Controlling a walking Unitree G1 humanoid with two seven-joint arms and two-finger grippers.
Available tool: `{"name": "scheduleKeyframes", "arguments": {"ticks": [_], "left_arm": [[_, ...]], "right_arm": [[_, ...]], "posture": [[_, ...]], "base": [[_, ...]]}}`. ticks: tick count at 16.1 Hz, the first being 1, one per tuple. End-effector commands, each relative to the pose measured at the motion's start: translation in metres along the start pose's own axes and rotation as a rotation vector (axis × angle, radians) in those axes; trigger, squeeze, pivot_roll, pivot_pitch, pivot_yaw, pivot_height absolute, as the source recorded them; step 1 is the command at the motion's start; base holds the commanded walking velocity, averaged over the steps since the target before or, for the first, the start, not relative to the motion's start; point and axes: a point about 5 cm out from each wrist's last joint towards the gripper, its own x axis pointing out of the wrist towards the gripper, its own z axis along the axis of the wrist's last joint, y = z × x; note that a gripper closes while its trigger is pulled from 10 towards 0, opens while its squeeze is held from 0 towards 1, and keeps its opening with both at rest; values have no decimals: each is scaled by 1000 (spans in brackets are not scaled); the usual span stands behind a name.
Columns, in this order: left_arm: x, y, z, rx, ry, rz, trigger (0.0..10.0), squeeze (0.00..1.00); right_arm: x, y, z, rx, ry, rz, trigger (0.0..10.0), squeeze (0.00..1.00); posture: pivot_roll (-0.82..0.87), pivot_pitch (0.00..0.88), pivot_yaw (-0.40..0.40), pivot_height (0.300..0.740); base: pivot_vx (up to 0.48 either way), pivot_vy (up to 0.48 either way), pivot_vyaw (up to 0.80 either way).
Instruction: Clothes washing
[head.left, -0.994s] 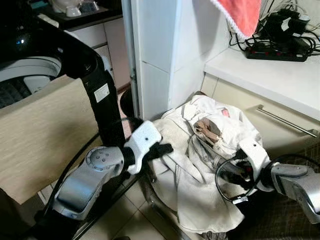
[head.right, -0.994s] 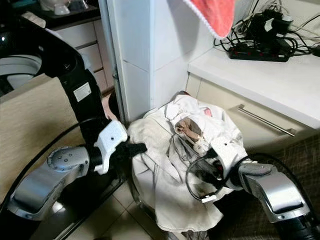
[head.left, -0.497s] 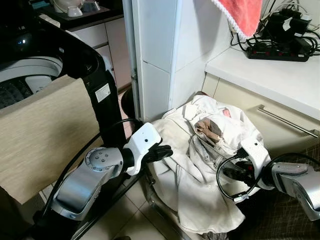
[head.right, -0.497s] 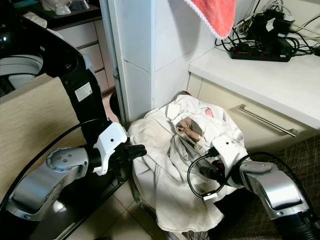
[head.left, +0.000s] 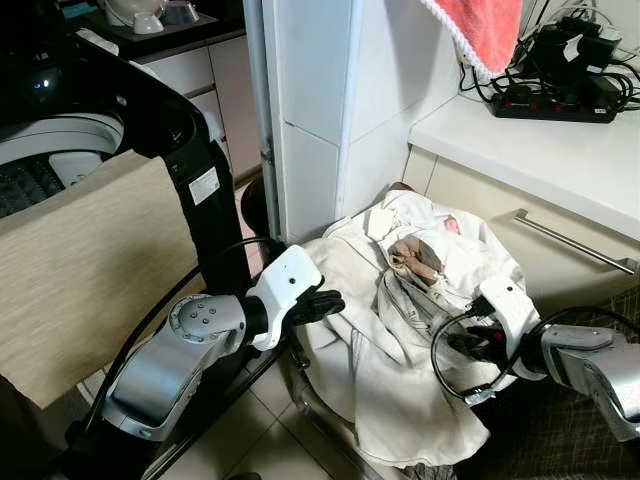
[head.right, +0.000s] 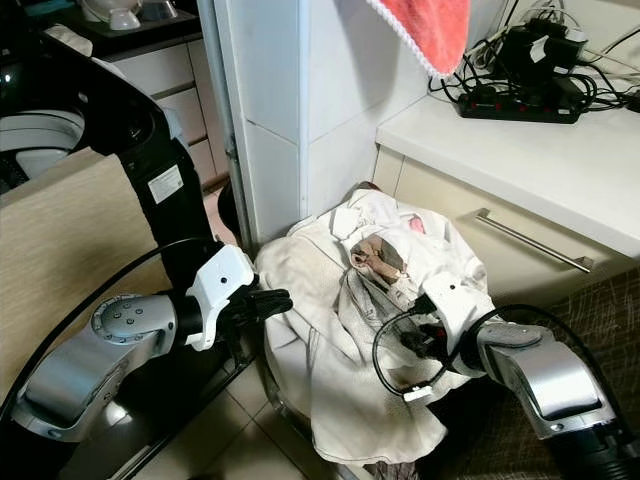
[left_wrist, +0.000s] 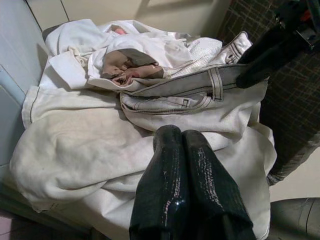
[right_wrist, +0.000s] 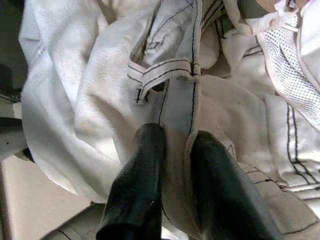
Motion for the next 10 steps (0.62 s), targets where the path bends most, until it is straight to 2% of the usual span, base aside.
{"name": "scheduleKeyframes", "arguments": {"ticks": [1, 4, 6, 7, 8, 9, 10], "left_arm": [[-2, 5, 8, 25, -20, 31, 10000, 0], [-1, 13, 13, 19, -52, 100, 10000, 0], [-1, 27, 29, 4, -152, 216, 10000, 0], [-1, 32, 41, -8, -226, 252, 10000, 0], [-1, 34, 47, -12, -263, 264, 10000, 0], [2, 34, 64, -16, -353, 254, 10000, 0], [6, 32, 73, -36, -398, 222, 10000, 0]], "right_arm": [[-5, -4, 8, 21, -52, -7, 0, 0], [-10, -2, 17, 81, -134, 58, 0, 0], [-25, 5, 44, 188, -352, 191, 0, 0], [-37, 9, 64, 217, -492, 268, 0, 0], [-44, 11, 74, 226, -555, 304, 0, 0], [-62, 13, 97, 227, -694, 375, 0, 0], [-72, 15, 108, 229, -762, 412, 0, 0]], "posture": [[-38, 0, 19, 740], [-40, 0, 18, 740], [-43, 0, 17, 740], [-51, 0, 16, 740], [-51, 0, 16, 740], [-55, 0, 15, 740], [-56, 0, 9, 740]], "base": [[0, 0, 0], [0, 0, 0], [0, 0, 0], [0, 0, 0], [0, 0, 0], [0, 0, 0], [0, 0, 0]]}}
